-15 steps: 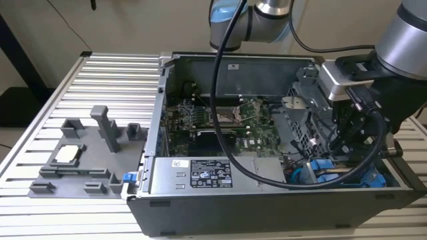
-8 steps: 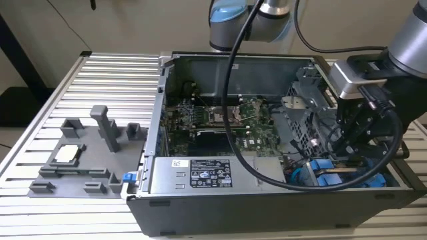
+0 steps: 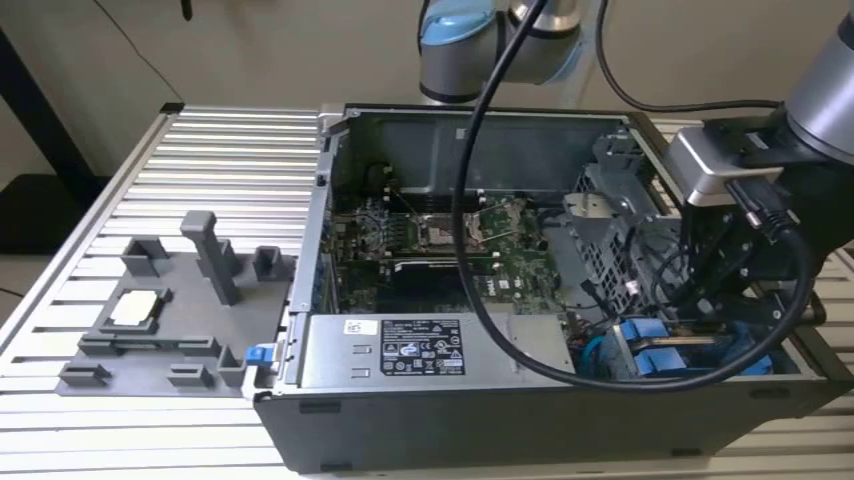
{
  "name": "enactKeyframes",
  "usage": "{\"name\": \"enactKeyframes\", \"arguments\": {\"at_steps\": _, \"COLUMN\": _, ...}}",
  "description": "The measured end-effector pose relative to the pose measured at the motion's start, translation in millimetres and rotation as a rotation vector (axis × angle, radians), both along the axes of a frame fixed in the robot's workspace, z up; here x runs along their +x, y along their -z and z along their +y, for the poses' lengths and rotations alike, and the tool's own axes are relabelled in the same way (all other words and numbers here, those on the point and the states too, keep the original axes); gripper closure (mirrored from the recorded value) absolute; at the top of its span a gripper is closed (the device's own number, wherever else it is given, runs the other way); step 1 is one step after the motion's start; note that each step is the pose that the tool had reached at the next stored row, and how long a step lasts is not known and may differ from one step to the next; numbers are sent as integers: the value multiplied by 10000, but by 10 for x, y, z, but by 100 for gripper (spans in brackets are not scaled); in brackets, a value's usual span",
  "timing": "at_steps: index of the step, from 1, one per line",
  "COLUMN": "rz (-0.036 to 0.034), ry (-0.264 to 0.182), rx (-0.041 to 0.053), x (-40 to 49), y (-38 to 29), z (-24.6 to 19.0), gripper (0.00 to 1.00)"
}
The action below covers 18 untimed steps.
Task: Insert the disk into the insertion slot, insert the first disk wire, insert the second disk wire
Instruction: 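Insert the second disk wire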
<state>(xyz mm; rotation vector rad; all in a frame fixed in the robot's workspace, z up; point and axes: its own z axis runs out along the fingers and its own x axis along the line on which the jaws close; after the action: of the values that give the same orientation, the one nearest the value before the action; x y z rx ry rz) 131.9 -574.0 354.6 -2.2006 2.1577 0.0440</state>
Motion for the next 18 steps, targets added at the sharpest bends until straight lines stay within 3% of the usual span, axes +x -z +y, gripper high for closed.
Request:
{"name": "enactKeyframes", "arguments": {"at_steps": 9, "rz": 0, "ry": 153, "rx": 14, "x": 19, "y": 15, "z": -4, "gripper": 84}}
{"name": "enactKeyframes", "arguments": {"at_steps": 18, "rz": 3, "ry": 307, "rx": 107, "x": 64, "y": 63, "z": -4, "gripper": 84}}
